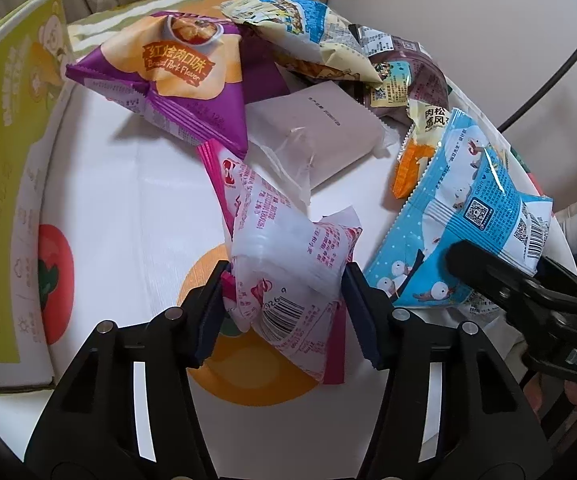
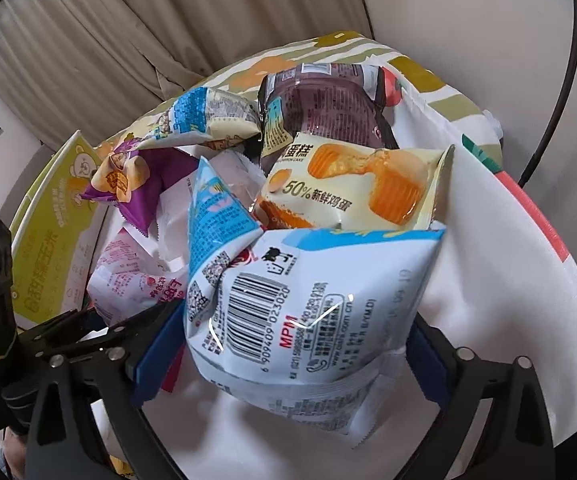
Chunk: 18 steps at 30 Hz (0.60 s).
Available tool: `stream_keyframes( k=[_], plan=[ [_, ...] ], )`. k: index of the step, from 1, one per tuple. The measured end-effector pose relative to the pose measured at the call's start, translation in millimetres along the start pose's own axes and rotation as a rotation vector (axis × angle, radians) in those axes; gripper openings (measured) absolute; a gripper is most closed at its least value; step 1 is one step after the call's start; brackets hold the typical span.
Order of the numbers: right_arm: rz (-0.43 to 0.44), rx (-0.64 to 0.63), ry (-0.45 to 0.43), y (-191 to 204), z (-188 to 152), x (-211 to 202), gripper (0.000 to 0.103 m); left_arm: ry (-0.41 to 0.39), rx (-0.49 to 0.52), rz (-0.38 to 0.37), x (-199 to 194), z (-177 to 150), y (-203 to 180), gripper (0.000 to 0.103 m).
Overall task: Organize snacks
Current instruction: 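Grasp the white-pink bag with the left tool while the right tool grasps the blue-white MPM bag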
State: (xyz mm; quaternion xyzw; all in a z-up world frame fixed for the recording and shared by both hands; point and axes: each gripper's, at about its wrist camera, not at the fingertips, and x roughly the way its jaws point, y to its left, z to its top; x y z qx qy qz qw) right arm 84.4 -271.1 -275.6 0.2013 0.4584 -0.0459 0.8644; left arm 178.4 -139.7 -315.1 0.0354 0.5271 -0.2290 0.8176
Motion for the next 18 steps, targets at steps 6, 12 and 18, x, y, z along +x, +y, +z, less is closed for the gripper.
stream_keyframes(
  k=[6,12,18],
  plan=[
    [-0.001,-0.006,0.018,0,0,0,0.074,0.021,-0.032,0.002,-6,-1,9,0.051],
    [0.010,0.007,0.021,-4,-5,-8,0.068,0.027,-0.047,0.020,-13,-7,10,0.050],
    [0.011,0.016,0.028,-7,-6,-19,0.068,0.017,-0.057,0.016,-27,-9,6,0.050]
  ],
)
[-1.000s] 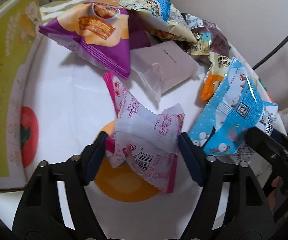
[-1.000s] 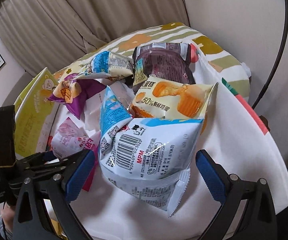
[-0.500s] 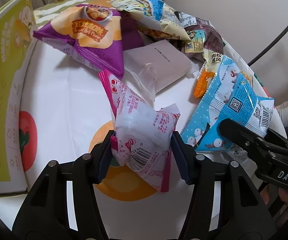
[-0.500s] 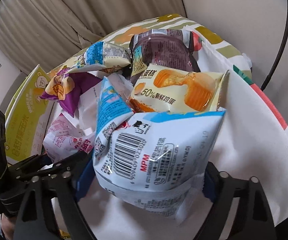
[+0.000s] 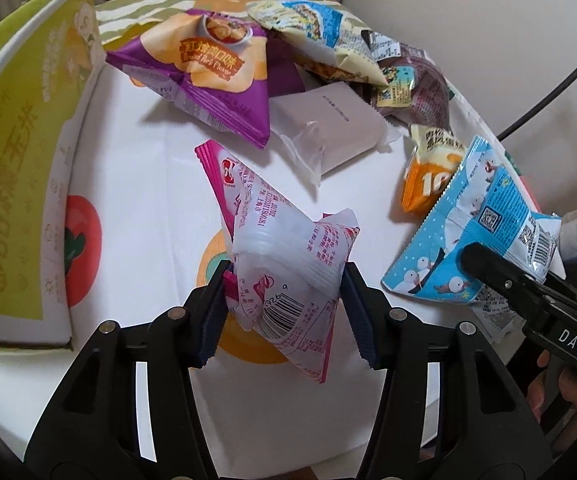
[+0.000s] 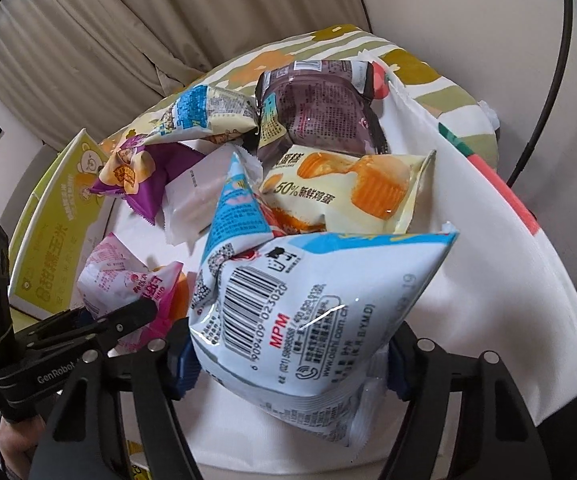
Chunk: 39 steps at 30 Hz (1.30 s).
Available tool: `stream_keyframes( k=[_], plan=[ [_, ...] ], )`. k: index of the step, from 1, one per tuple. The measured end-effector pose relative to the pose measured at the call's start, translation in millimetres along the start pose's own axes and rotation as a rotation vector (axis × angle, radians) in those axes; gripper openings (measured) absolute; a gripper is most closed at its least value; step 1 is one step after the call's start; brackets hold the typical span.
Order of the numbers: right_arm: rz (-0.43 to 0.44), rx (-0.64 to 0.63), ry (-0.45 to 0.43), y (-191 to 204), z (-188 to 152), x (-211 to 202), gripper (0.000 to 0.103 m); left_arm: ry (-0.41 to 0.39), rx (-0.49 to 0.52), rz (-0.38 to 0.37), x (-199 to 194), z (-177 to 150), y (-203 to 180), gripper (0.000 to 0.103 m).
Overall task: Organize snacks
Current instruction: 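Grasp the white-pink bag with the left tool while the right tool grasps the blue-white MPM bag, then carry both bags into the yellow-green box and open both tools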
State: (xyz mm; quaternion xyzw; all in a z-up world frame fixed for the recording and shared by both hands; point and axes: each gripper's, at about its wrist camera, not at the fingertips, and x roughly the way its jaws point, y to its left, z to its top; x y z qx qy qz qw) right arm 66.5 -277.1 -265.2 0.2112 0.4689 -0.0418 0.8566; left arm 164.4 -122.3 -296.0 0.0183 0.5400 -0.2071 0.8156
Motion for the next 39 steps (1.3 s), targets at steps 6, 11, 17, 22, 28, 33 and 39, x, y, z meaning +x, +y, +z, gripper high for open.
stream_keyframes(
  k=[6,11,17,22,28,33,39],
  plan=[
    [-0.002,0.015,-0.029,-1,2,-17,0.068,-0.025,0.004,-0.012,-16,6,-6,0.050],
    [-0.016,-0.010,-0.076,4,9,-36,0.068,-0.053,0.003,-0.015,-30,12,-8,0.050],
    [-0.022,-0.034,-0.125,10,20,-58,0.068,-0.088,-0.004,-0.014,-50,17,-11,0.050],
    [-0.002,-0.071,-0.150,28,38,-78,0.068,-0.138,-0.025,-0.010,-87,25,-3,0.050],
    [0.071,-0.154,-0.180,78,64,-99,0.068,-0.223,-0.047,0.045,-145,43,24,0.050],
    [0.145,-0.220,-0.202,132,82,-103,0.068,-0.276,-0.079,0.117,-187,61,68,0.050],
    [0.221,-0.288,-0.208,200,92,-91,0.068,-0.297,-0.125,0.187,-215,73,135,0.050]
  ],
)
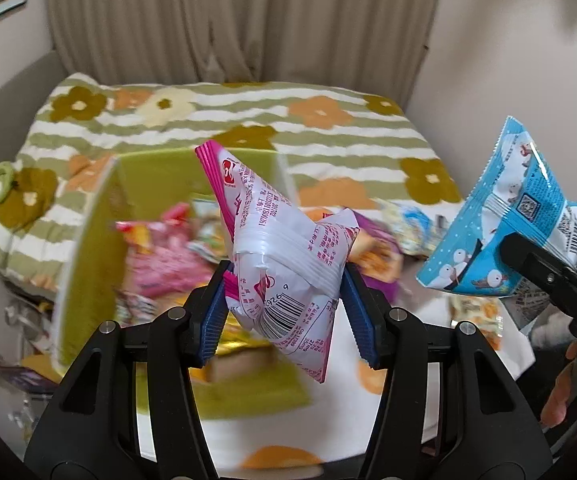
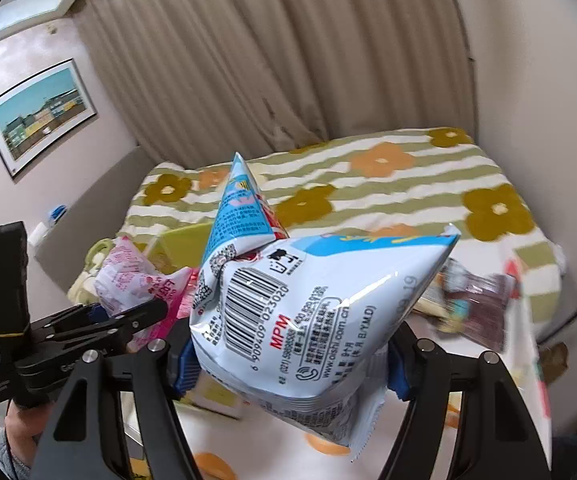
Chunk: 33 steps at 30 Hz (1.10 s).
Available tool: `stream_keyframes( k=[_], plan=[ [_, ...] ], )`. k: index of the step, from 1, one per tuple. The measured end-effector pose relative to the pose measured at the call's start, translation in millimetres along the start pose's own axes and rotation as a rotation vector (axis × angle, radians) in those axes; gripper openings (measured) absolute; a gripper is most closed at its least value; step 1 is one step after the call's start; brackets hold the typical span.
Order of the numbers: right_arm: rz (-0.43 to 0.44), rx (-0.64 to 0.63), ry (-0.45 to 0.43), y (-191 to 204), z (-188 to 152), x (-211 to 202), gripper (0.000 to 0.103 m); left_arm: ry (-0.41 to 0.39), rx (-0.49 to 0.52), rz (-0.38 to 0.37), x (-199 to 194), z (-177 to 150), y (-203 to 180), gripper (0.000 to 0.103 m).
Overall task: Organize snacks
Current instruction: 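Carry both bags into the yellow-green box and open both tools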
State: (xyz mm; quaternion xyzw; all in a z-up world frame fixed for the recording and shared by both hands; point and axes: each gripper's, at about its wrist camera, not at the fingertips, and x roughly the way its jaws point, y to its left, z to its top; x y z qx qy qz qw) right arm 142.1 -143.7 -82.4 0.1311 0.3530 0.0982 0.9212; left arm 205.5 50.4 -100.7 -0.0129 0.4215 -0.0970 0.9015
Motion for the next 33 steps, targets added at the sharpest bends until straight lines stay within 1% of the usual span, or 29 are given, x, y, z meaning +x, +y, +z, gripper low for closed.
stream_keyframes(
  k=[2,7,12,15,17,18,19,21,24,27,30,33],
  plan=[
    [0.020,-0.014,0.004,21,6,17,0.068,0.002,-0.007,0.013,5,6,20,0.050],
    [0.037,-0.031,0.023,62,15,55,0.068,0.035,-0.018,0.026,24,16,74,0.050],
    [0.014,-0.020,0.051,91,20,88,0.068,0.104,0.001,0.003,55,19,113,0.050],
    [-0.012,-0.001,0.067,102,20,101,0.068,0.147,0.021,-0.015,73,17,127,0.051],
    [-0.026,0.009,0.077,106,19,110,0.068,0.172,0.034,-0.015,82,15,132,0.057],
    [-0.034,0.010,0.085,108,17,114,0.068,0.185,0.041,-0.006,85,14,133,0.067],
    [-0.039,0.011,0.095,109,16,118,0.068,0.194,0.046,0.003,88,12,134,0.081],
    [-0.044,0.015,0.111,111,16,124,0.068,0.188,0.052,0.010,87,9,136,0.097],
    [-0.041,0.019,0.135,114,17,135,0.068,0.185,0.043,0.008,81,3,139,0.097],
    [-0.019,0.008,0.159,116,18,146,0.068,0.177,0.018,0.018,73,-2,142,0.097],
    [0.007,-0.013,0.187,121,20,157,0.068,0.168,-0.015,0.007,66,-5,146,0.097],
    [0.024,-0.020,0.203,125,24,168,0.068,0.166,-0.032,0.028,64,-3,149,0.097]
  ],
)
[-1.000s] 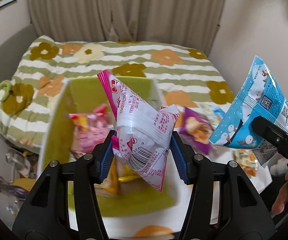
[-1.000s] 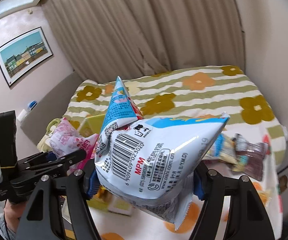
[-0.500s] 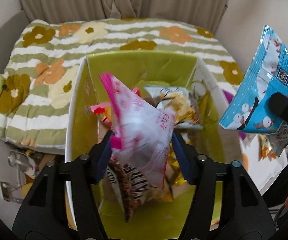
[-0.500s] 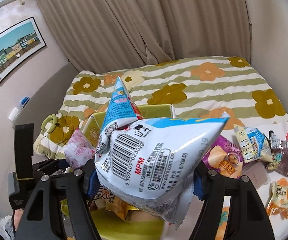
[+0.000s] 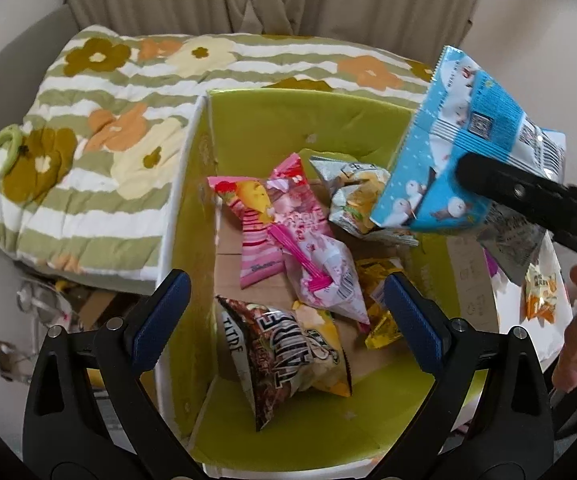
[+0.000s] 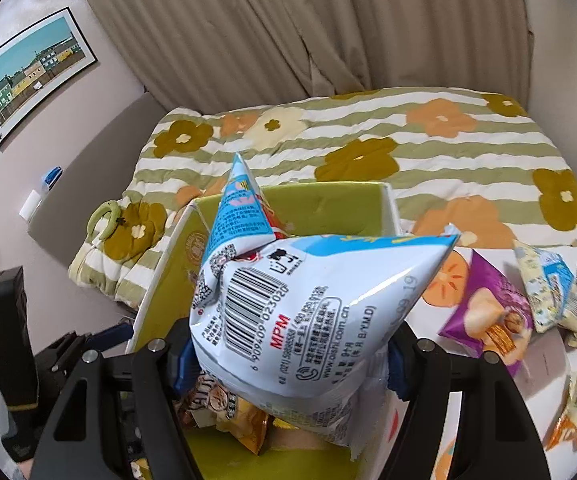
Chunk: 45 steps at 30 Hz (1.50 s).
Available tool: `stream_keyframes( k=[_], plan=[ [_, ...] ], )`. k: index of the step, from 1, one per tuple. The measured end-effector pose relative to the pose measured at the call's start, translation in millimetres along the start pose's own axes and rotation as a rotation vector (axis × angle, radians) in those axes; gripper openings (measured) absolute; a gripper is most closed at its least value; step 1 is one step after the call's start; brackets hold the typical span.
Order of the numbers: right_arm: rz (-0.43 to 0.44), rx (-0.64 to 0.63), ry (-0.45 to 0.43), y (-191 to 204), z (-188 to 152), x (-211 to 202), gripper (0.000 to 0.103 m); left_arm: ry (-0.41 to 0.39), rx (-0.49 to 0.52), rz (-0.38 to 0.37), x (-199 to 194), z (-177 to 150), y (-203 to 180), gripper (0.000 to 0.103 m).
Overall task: Organize snacks
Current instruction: 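Carry both bags into the yellow-green box and open both tools, then move both tools back over the snacks on the tray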
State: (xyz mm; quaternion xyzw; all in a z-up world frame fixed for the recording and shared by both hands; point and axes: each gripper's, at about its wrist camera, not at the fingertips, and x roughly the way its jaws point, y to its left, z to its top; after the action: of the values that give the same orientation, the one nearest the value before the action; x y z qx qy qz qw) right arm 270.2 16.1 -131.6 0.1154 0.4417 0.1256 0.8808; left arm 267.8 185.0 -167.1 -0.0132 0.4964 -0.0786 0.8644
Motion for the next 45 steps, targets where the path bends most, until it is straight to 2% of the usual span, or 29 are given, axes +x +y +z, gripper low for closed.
stream_keyframes(
  k=[6,8,9,10,13,18,24,33,42,45],
  plan=[
    [0.018,-0.030,0.040,9,13,22,0.070,-0.011,-0.027,0.030,-3,4,5,0.097],
    [0.019,-0.032,0.049,11,14,30,0.080,-0.012,-0.032,0.037,-4,4,6,0.097],
    [0.023,-0.030,0.048,12,13,31,0.093,-0.011,-0.034,0.039,-4,4,6,0.097],
    [0.039,-0.023,0.039,12,12,31,0.100,-0.009,-0.036,0.039,-5,3,6,0.097],
    [0.043,-0.022,0.015,11,6,26,0.101,-0.005,-0.043,0.035,-6,-2,6,0.097],
    [0.021,-0.050,0.038,11,-4,21,0.101,-0.001,-0.047,0.035,-10,-10,4,0.097],
    [0.030,-0.073,0.033,17,-9,5,0.101,-0.040,-0.037,0.042,-28,-14,2,0.097],
    [0.006,-0.111,-0.054,37,-13,-34,0.101,-0.108,-0.009,0.065,-67,-20,2,0.097],
    [-0.070,-0.109,-0.183,45,-34,-91,0.101,-0.214,0.054,0.093,-115,-34,-9,0.097],
    [-0.106,-0.095,-0.219,40,-45,-112,0.101,-0.241,0.061,0.076,-126,-36,-19,0.097]
  ],
)
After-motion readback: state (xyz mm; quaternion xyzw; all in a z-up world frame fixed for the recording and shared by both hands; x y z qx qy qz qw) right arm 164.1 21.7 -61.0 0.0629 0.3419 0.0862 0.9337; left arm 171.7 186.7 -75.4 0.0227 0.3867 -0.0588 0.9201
